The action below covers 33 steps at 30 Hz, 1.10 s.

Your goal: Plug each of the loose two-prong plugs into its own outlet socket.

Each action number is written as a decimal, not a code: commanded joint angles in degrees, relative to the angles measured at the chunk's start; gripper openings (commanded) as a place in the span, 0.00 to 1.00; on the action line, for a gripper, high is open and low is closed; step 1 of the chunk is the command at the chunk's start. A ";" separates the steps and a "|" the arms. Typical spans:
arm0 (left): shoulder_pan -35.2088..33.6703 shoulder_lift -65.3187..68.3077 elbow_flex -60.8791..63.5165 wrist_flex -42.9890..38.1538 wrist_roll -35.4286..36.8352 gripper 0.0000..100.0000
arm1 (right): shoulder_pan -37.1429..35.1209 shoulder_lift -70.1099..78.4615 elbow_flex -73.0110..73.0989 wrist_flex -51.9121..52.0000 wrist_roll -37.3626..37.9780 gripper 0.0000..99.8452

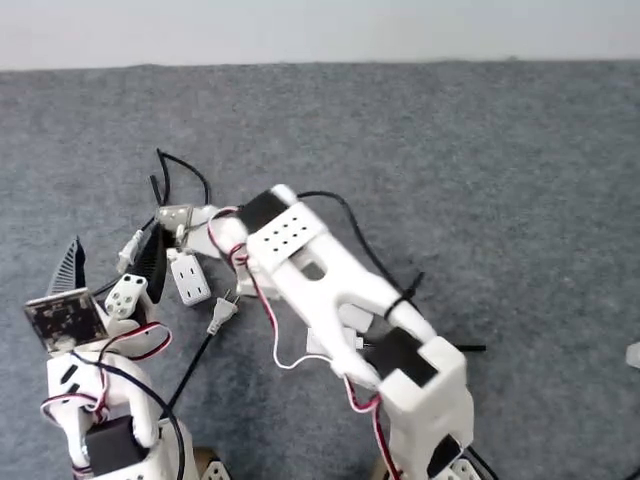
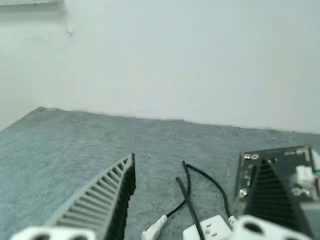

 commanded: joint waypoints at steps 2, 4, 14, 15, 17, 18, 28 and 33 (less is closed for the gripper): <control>2.73 0.44 0.75 -0.35 0.44 0.36 | 1.10 -12.70 -5.19 2.77 -0.70 0.01; 2.81 0.44 0.75 -0.35 0.44 0.36 | 0.84 -14.99 -5.19 4.18 -0.79 0.01; 2.90 0.53 0.75 -0.26 0.53 0.36 | 1.01 -27.21 -10.55 5.32 -2.99 0.01; 2.90 0.53 0.75 -0.26 0.62 0.36 | 1.01 -27.47 -12.57 6.55 -3.08 0.01; 2.90 0.53 0.75 -0.26 0.62 0.36 | 0.92 -27.12 -17.41 10.42 -3.16 0.01; 2.90 0.53 0.84 -0.26 0.62 0.36 | 0.84 -26.59 -19.34 12.53 -3.16 0.01; 2.90 0.44 1.27 -0.26 0.53 0.36 | 9.45 -28.70 -32.97 17.54 -6.77 0.01; 2.90 0.44 1.27 -0.35 0.53 0.36 | 10.15 -29.85 -37.01 21.58 -6.95 0.01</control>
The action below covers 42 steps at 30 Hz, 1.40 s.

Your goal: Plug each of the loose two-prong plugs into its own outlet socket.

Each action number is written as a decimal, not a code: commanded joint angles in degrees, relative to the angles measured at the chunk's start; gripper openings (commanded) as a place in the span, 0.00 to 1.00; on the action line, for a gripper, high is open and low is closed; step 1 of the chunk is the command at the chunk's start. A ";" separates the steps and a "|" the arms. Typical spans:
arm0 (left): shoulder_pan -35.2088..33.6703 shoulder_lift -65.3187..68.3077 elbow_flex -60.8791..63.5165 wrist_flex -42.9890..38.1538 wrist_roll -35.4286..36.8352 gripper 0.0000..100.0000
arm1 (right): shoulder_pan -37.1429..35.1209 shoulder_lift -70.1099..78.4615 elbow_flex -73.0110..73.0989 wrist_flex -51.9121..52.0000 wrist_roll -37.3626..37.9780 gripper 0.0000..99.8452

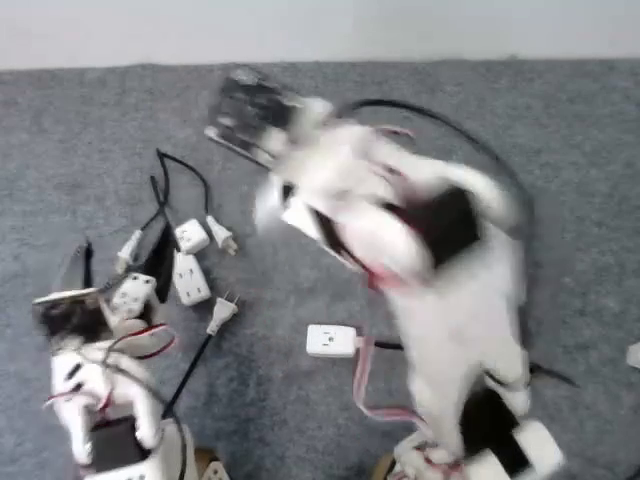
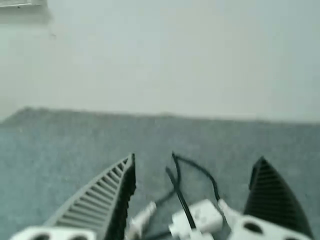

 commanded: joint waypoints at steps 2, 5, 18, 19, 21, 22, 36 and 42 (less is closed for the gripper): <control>0.35 0.44 -0.66 0.18 -0.18 0.36 | 0.75 -1.27 -2.55 2.42 -1.32 0.01; 0.35 0.44 -0.66 0.18 -0.18 0.36 | 0.66 -1.36 0.53 1.98 -1.41 0.01; 0.35 0.44 -0.66 0.18 -0.18 0.36 | -0.92 -1.36 6.59 2.33 -1.49 0.01; 0.35 0.44 -0.66 0.18 -0.18 0.36 | -0.84 -1.36 6.68 2.33 -1.49 0.01; 0.35 0.44 -0.66 0.18 -0.18 0.36 | -0.84 -1.36 7.21 2.33 -1.49 0.01; 0.35 0.44 -0.66 0.18 -0.18 0.36 | -0.84 -1.36 7.74 2.33 -1.49 0.01; 0.35 0.44 -0.66 0.18 -0.18 0.36 | -0.84 -1.45 10.02 1.98 -1.49 0.01; 0.35 0.44 -0.66 0.18 -0.18 0.36 | 0.75 -1.98 10.02 1.98 -2.37 0.01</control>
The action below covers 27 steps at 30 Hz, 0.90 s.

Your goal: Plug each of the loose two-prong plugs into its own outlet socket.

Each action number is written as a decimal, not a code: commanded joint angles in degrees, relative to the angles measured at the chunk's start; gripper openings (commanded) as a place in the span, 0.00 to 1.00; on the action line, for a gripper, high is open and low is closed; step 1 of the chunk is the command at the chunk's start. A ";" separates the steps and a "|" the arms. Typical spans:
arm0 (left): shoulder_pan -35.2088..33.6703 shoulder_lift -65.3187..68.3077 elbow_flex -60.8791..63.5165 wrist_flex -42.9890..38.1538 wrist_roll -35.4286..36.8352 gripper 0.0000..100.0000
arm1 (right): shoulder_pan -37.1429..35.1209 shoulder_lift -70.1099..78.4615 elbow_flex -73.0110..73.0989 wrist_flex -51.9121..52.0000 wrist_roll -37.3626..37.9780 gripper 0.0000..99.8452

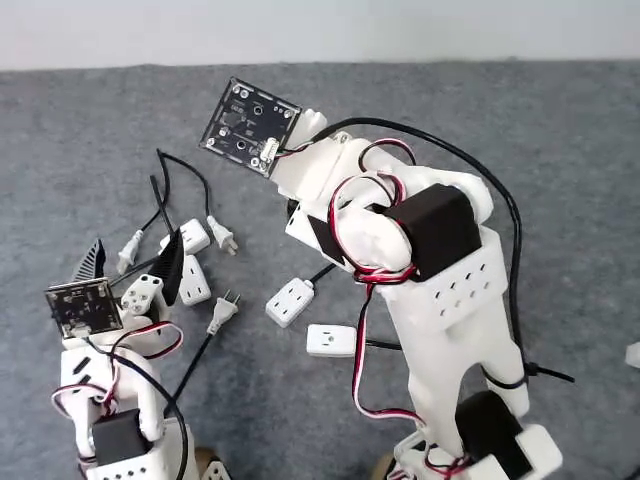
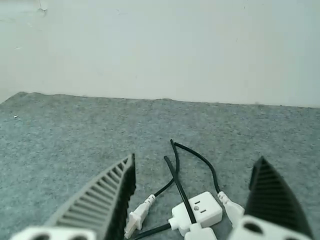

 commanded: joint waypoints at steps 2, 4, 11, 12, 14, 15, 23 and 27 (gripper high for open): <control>0.26 -0.35 -1.45 -0.09 -0.09 0.36 | 1.98 -1.54 -0.26 1.54 -2.46 0.01; 0.26 -0.35 -1.45 -0.09 -0.09 0.36 | 2.68 -1.45 -0.26 1.63 -2.64 0.01; 0.26 -0.35 -1.45 -0.09 -0.18 0.36 | 2.51 -1.45 -0.26 1.54 -2.90 0.01; 0.26 -0.35 -1.45 -0.09 -0.18 0.36 | 2.51 -1.45 -0.26 1.45 -2.99 0.01; 0.26 -0.35 -1.45 -0.09 -0.18 0.36 | 2.68 -1.45 -0.26 1.63 -2.99 0.01; 0.26 -0.35 -1.45 -0.09 -0.18 0.36 | 2.68 -1.45 -0.26 1.80 -2.99 0.01; 0.26 -0.26 -1.45 -0.09 -0.18 0.36 | 2.86 -1.45 -0.18 2.07 -6.07 0.11; 0.26 -0.26 -1.36 -0.09 -0.26 0.36 | 2.51 -1.45 -0.18 2.07 -6.15 0.16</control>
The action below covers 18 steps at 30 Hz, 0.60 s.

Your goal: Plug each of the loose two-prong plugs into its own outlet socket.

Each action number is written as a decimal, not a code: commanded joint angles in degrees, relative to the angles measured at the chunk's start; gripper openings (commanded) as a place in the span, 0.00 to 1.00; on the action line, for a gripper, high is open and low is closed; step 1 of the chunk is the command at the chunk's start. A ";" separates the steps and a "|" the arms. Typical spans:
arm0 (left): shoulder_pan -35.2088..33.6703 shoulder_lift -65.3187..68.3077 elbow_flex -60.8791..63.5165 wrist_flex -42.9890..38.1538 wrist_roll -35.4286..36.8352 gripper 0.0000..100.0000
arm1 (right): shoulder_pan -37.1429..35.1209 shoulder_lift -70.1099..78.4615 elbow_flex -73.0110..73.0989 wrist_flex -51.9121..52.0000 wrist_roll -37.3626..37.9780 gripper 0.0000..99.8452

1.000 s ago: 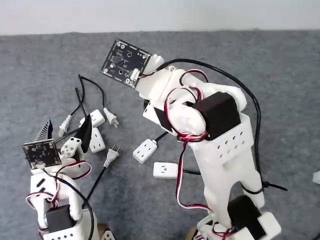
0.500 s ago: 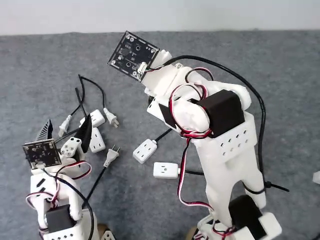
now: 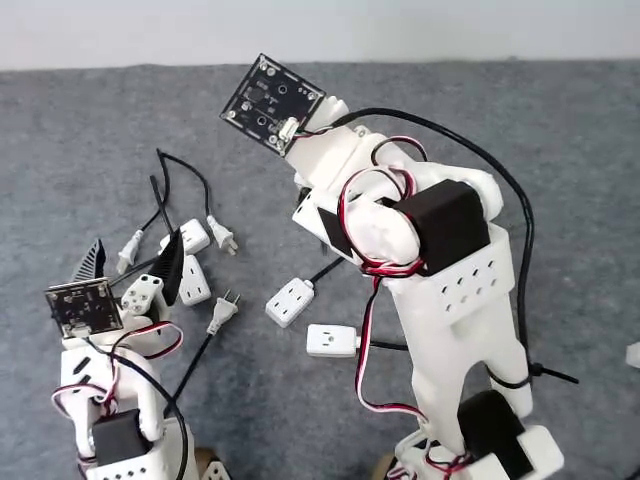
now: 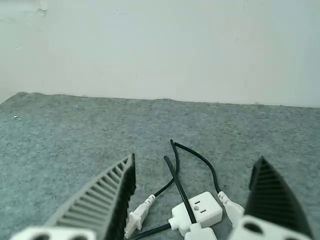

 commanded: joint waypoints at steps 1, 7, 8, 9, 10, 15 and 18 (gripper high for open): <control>0.26 -0.26 -1.36 -0.09 -0.26 0.36 | 0.40 -1.54 -0.18 1.98 -0.70 0.16; 0.26 -0.26 -1.36 -0.09 -0.26 0.36 | 0.75 -1.98 -0.18 1.98 -0.70 0.16; 0.26 -0.26 -1.36 -0.09 -0.26 0.36 | 0.75 -2.07 -0.18 1.98 -0.70 0.16; 0.26 -0.26 -1.36 -0.09 -0.26 0.36 | 0.75 -2.15 -0.35 1.98 -0.70 0.16; 0.26 -0.26 -1.36 -0.09 -0.26 0.36 | 0.75 -2.51 -0.35 1.98 -0.70 0.16; 0.26 -0.35 -1.45 -0.09 -0.26 0.36 | 4.70 -8.04 -0.26 1.98 -3.52 0.16; 0.26 -0.35 -1.71 -0.09 -0.26 0.36 | 9.36 -12.79 1.58 2.33 -4.92 0.16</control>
